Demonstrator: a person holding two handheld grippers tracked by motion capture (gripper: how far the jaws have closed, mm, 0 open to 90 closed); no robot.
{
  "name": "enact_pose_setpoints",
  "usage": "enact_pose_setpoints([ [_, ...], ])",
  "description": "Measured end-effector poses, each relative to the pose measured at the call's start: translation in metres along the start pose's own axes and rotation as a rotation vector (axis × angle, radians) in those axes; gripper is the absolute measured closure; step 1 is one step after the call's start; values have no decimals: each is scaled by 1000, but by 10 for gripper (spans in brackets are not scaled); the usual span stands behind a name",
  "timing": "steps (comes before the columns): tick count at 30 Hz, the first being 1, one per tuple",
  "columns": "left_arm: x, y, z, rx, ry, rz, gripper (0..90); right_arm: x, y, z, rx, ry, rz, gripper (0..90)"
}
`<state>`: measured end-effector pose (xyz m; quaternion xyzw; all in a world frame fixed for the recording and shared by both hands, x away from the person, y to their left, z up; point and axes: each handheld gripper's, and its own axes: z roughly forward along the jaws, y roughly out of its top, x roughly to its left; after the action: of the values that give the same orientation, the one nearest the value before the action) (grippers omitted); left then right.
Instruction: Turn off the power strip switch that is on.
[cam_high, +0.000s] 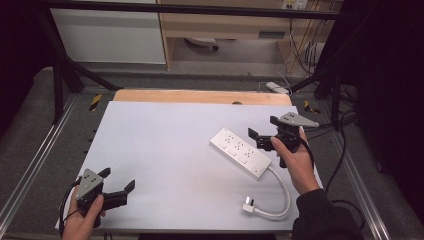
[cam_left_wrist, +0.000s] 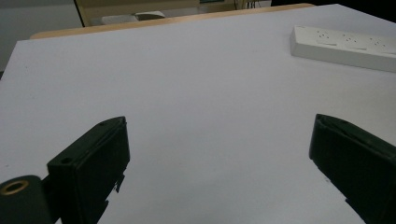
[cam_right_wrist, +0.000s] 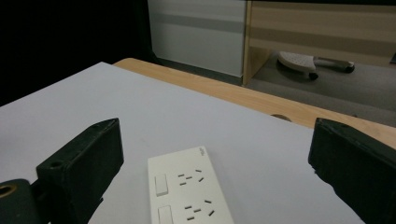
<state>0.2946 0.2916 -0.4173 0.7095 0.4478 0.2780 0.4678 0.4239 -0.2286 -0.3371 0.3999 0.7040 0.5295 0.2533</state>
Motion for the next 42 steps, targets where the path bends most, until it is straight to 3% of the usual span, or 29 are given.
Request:
enact_pose_setpoints([
  [10, -1, 1, 1, -1, 7, -7, 49, -21, -12, -39, -44, -34, 13, 30],
  [19, 0, 0, 0, -4, 5, -6, 49, -37, -38, -68, -73, -88, 46, 40],
  [28, -1, 1, 0, -10, -5, -14, 49, -48, -75, -87, -99, -152, 43, 31],
  [38, -1, 1, 0, -15, -9, -22, 50, -50, -112, -91, -47, -160, 68, 32],
  [42, -1, 1, 0, -15, -12, -18, 49, -46, -123, -84, 15, -135, 68, 32],
])
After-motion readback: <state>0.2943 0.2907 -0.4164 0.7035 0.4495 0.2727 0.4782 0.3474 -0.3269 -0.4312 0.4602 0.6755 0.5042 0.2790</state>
